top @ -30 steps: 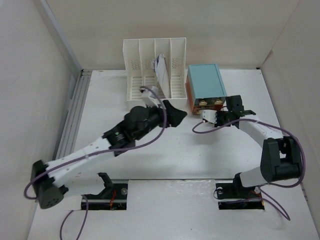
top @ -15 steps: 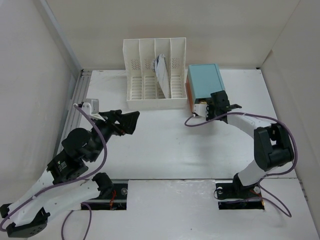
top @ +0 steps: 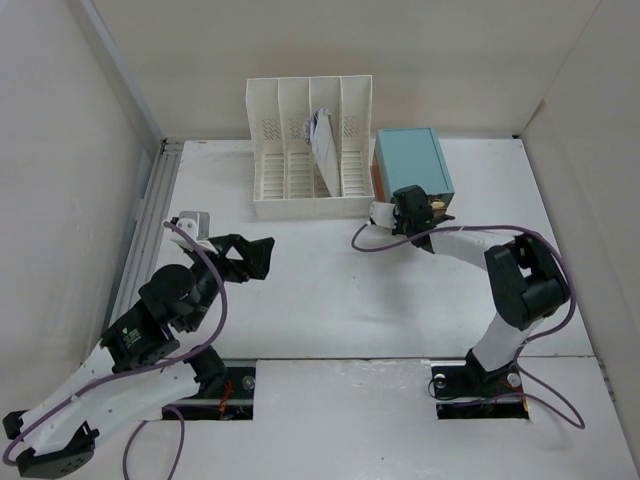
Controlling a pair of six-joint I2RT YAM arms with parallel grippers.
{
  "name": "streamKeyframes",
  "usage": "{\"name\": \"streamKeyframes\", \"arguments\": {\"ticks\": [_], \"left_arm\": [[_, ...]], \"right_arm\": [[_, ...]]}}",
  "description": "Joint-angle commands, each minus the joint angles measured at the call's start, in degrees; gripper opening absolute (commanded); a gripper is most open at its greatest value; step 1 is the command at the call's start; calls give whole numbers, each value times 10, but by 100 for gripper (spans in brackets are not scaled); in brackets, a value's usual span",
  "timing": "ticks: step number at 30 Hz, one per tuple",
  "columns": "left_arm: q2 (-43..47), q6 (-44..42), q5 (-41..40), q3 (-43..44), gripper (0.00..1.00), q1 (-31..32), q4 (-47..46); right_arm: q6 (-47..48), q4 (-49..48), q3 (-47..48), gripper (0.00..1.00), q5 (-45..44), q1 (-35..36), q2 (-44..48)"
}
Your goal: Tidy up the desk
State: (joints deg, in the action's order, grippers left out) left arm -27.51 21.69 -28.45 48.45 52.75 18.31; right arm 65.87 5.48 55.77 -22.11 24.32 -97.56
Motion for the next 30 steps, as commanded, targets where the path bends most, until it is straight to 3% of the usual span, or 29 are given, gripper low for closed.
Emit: {"name": "streamKeyframes", "arguments": {"ticks": [1, 8, 14, 22, 30], "left_arm": [[9, -10, -11, -1, 93, -2, -8], [25, -5, -11, -6, 93, -2, -3], [30, -5, -5, -22, 93, -2, -9], [25, 5, 6, -22, 94, -2, -15], [36, 5, 6, -34, 94, -2, -10]], "right_arm": [[-39, -56, 30, 0, -48, 0, -10], [-58, -36, 17, 0, -71, 13, 17], [-65, 139, 61, 0, 107, 13, 98], [-64, 269, 159, 0, 192, 27, -18], [-47, 285, 165, 0, 192, 54, -71]]}}
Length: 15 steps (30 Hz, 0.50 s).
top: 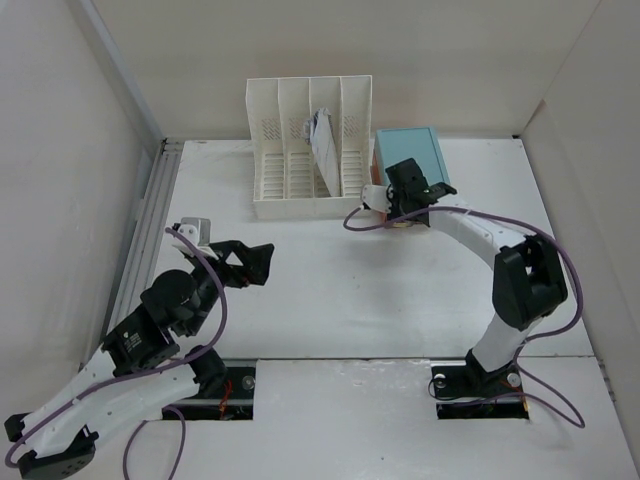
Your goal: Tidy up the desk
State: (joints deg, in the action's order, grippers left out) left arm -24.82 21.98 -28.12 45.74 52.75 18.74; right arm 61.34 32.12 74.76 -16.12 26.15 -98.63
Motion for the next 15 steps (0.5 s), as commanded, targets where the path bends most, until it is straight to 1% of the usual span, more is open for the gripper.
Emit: {"name": "streamKeyframes", "arguments": {"ticks": [1, 3, 5, 7, 9, 10, 13, 14, 15], "left_arm": [[9, 3, 3, -6, 94, -2, -14], [15, 3, 3, -12, 94, -2, -14], [15, 3, 3, -12, 94, -2, -14], [15, 3, 3, -12, 94, -2, -14], [21, 3, 3, -17, 94, -2, -14], [21, 3, 3, -17, 94, -2, -14], [21, 3, 3, -17, 94, -2, -14], [21, 8, 3, -17, 94, -2, -14], [21, 8, 3, -17, 94, -2, -14]], "right_arm": [[-2, 12, -25, 0, 132, 41, -52], [-2, 2, -44, 0, 132, 41, -33], [-14, -28, -57, 0, 109, 41, -17], [-36, -56, -75, 0, 80, 41, 12], [-50, -82, -80, 0, 72, 36, 31], [-74, -90, -81, 0, 65, 29, 49], [-90, -81, -63, 0, 70, 5, 75], [-90, -68, -57, 0, 96, -6, 90], [-90, -44, -51, 0, 104, -11, 98]]}}
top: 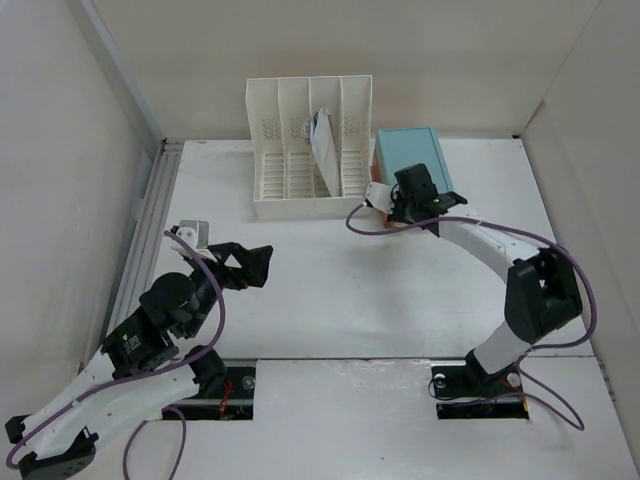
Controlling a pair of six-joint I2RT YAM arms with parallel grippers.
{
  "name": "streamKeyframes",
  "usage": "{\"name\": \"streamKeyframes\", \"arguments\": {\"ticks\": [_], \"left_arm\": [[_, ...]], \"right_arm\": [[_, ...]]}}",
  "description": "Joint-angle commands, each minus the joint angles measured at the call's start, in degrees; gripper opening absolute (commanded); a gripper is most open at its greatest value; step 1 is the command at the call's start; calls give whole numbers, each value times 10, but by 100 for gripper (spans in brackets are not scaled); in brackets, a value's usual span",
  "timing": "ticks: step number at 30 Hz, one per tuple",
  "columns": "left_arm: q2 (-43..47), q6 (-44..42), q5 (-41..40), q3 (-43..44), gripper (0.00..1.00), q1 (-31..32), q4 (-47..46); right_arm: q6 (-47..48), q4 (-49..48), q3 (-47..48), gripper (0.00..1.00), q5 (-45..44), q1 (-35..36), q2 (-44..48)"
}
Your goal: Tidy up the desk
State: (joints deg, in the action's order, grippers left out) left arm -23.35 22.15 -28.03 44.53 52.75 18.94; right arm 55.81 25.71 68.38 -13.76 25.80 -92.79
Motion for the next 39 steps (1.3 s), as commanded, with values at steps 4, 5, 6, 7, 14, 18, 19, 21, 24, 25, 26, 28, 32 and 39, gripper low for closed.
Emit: {"name": "streamKeyframes", "arguments": {"ticks": [4, 5, 6, 7, 14, 18, 19, 21, 24, 25, 26, 28, 32, 39], "left_arm": [[-1, 6, 14, 7, 94, -2, -21], [-6, 0, 14, 7, 94, -2, -28], [-6, 0, 31, 13, 94, -2, -34], [-13, -9, 41, 20, 95, -2, -42], [-106, -55, 32, 86, 100, -2, -105], [-204, -99, -33, 134, 100, -2, -105], [-235, -111, -33, 134, 100, -2, -111], [-261, -135, -33, 143, 100, -9, -127], [-299, -135, -21, 143, 100, -14, -149], [-307, -117, -21, 137, 100, -14, -149], [-312, -111, -21, 137, 100, -22, -161], [-318, -105, 20, 109, 100, -50, -174], [-297, -99, 69, 86, 100, -91, -189], [-299, -81, 157, 66, 100, -122, -217]], "right_arm": [[21, 184, 68, 0, 216, -30, 81], [76, 241, 107, 1, 262, -30, 86], [91, 291, 126, 6, 332, -38, 92], [91, 335, 144, 9, 358, -38, 92], [-299, 72, 171, 100, 316, -36, 184], [-417, 64, 217, 100, 201, -41, 178], [-408, 69, 228, 100, 195, -51, 178], [-382, 69, 229, 100, 219, -76, 198], [-352, 35, 176, 100, 295, -106, 255], [-352, -5, 151, 100, 312, -120, 272], [-362, -25, 100, 100, 326, -120, 289], [-401, -87, 47, 100, 341, -135, 335], [-525, -184, -78, 100, 311, -183, 409], [-583, -245, -178, 100, 303, -223, 503]]}}
